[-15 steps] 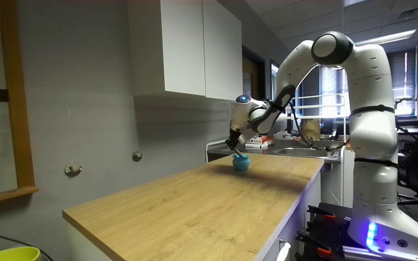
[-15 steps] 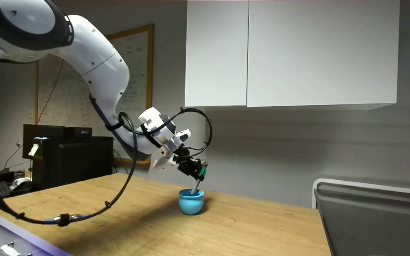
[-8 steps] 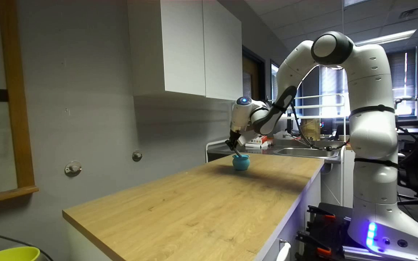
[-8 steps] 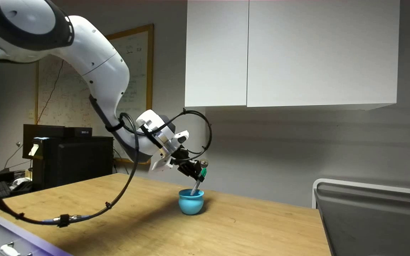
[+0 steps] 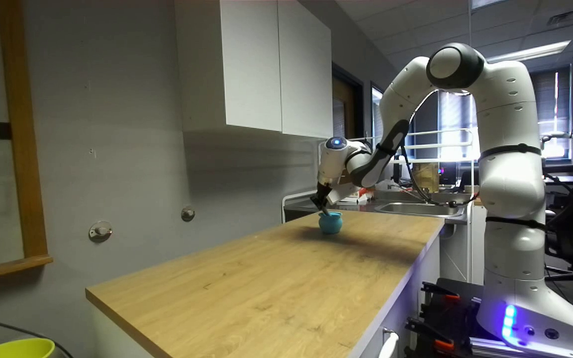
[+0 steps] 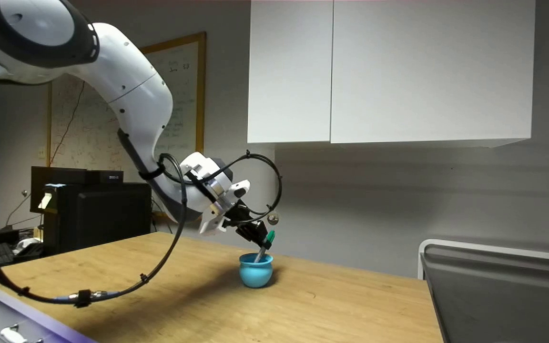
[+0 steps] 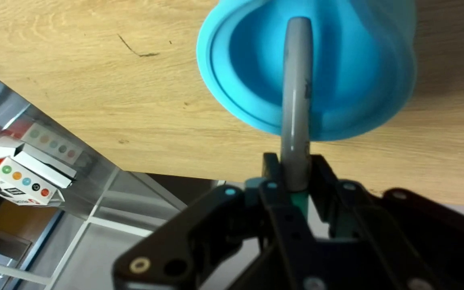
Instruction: Pick up the marker and put it in the bowl
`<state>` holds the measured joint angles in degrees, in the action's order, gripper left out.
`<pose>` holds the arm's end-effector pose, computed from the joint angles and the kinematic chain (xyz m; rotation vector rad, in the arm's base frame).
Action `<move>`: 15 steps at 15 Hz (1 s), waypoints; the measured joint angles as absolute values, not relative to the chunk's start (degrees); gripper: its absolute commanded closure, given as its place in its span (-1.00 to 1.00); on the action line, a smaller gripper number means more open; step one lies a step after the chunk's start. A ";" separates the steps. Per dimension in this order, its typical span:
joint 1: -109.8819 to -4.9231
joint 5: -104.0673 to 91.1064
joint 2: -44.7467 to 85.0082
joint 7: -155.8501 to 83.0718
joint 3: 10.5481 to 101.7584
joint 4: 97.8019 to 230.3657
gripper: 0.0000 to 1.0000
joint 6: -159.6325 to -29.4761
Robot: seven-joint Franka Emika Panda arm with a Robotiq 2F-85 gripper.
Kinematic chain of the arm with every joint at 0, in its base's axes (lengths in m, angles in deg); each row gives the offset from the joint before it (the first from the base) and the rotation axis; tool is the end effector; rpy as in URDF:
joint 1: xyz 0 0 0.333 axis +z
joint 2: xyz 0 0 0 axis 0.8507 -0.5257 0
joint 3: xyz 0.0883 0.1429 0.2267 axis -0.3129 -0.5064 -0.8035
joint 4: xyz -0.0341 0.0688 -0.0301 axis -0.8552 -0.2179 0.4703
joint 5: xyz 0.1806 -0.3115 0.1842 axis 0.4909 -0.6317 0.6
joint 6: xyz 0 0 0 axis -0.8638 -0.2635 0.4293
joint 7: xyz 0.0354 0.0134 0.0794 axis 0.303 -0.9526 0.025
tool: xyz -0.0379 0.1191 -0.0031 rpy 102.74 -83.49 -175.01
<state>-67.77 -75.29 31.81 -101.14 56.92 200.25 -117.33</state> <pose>0.5559 -0.1083 0.3003 2.5217 -0.4625 0.8389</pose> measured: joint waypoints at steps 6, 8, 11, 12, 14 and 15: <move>-67.77 -76.06 31.82 -102.52 56.92 200.94 -0.94 -117.33; -67.76 -76.16 31.82 -102.66 56.92 201.27 -1.00 -117.33; -67.67 -76.13 31.91 -102.49 56.92 201.86 -1.00 -117.37; -67.60 -76.04 32.10 -102.20 56.91 202.19 -1.00 -117.38; -67.56 -75.09 33.01 -100.38 56.80 203.22 -1.00 -117.53; -67.56 -73.96 33.70 -98.63 56.75 203.85 -1.00 -117.72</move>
